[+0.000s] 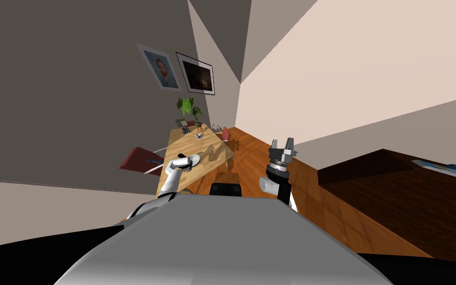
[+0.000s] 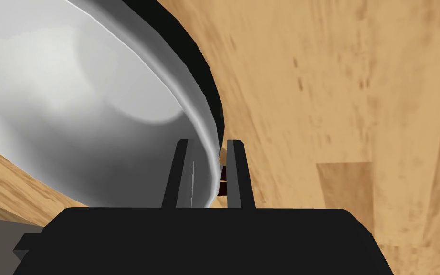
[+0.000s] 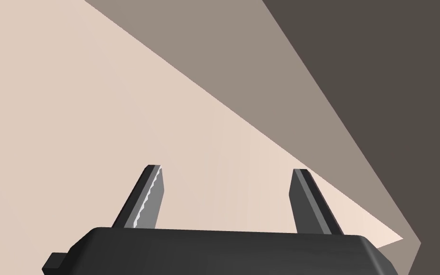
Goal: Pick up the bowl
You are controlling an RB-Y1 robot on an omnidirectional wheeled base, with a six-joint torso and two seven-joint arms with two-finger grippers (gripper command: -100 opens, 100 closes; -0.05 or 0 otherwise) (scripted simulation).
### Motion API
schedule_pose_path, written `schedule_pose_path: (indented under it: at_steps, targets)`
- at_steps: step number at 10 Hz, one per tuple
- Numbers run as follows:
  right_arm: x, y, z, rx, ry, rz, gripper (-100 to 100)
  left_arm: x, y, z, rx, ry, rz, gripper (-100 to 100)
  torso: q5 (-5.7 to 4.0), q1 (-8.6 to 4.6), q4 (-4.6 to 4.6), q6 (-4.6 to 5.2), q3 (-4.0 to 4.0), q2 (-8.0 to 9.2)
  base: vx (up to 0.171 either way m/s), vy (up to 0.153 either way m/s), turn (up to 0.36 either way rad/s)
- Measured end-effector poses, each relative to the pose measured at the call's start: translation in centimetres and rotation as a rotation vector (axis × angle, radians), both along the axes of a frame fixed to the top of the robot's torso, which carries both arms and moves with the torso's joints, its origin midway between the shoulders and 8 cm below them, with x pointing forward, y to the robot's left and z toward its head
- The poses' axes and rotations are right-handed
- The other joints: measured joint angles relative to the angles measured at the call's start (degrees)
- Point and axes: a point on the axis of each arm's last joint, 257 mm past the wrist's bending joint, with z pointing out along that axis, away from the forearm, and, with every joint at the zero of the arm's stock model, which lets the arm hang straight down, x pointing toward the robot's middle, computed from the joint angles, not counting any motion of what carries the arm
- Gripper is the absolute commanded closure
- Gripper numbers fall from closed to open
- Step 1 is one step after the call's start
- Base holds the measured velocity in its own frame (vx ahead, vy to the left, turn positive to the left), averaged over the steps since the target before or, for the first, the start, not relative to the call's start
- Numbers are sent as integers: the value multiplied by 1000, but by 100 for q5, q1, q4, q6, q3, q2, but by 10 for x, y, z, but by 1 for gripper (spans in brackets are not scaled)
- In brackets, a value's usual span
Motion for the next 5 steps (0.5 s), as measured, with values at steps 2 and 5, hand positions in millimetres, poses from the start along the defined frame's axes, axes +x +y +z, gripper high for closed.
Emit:
schedule_pose_path:
  at_steps: [2,5]
  targets:
    - [0,0,0,0,0,0,0,1,3,9,0,-3,2,100,-5,-12,5,-2,8,12,-23,-22,-4]
    - [0,0,0,0,0,0,0,0,4,17,-1,0,4,0,-6,-11,7,-3,10,14,-12,-10,-1]
